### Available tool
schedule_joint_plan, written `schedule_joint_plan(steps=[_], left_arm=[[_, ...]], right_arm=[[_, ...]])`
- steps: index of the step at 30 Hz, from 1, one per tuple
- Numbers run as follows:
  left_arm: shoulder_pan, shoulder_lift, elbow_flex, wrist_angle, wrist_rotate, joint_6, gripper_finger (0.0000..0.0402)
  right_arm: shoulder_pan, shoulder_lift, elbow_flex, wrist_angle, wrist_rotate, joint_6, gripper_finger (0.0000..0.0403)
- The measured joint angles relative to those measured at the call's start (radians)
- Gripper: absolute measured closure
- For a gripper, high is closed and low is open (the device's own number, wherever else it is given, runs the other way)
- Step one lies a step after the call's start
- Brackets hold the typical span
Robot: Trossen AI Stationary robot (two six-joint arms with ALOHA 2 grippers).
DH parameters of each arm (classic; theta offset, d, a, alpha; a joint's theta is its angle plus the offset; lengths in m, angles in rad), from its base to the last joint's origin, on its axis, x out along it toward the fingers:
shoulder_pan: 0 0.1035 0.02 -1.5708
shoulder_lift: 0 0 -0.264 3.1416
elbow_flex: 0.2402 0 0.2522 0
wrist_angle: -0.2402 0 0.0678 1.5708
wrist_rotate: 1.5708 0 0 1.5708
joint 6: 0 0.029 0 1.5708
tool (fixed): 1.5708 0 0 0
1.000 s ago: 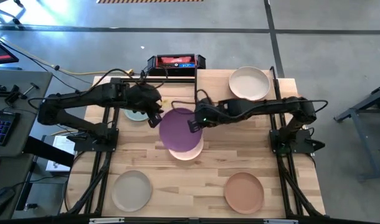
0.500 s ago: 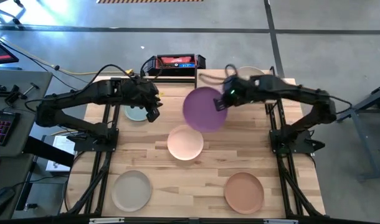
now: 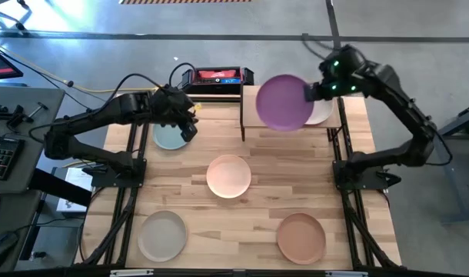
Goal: Place and stack plates onto a shelf
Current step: Stack the purple plate on top of the white plate on the shelf
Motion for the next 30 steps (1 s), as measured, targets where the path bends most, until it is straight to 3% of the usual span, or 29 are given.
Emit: schedule_joint_plan(steps=[4,7,13,18,23,30], left_arm=[[0.02,0.0,0.0,0.0,0.0,-0.001,0.0302],[0.034,0.0,0.0,0.0,0.0,-0.001,0.0302],[0.054,0.0,0.0,0.0,0.0,-0.002,0.0302],[0.065,0.0,0.0,0.001,0.0,-0.002,0.0302],[0.082,0.001,0.0,0.001,0.0,-0.002,0.0302],[0.105,0.001,0.0,0.001,0.0,-0.001,0.0302]], right_arm=[[-0.152,0.002,-0.014,-0.006,-0.104,-0.088,0.0403],[-0.238,-0.014,-0.097,0.018,-0.187,-0.114,0.0403],[-0.353,-0.076,-0.277,0.1,-0.247,-0.1,0.0403],[-0.452,-0.119,-0.348,0.136,-0.31,-0.107,0.0403],[-0.505,-0.14,-0.366,0.184,-0.398,-0.093,0.0403],[-0.504,-0.14,-0.368,0.193,-0.389,-0.052,0.0403]])
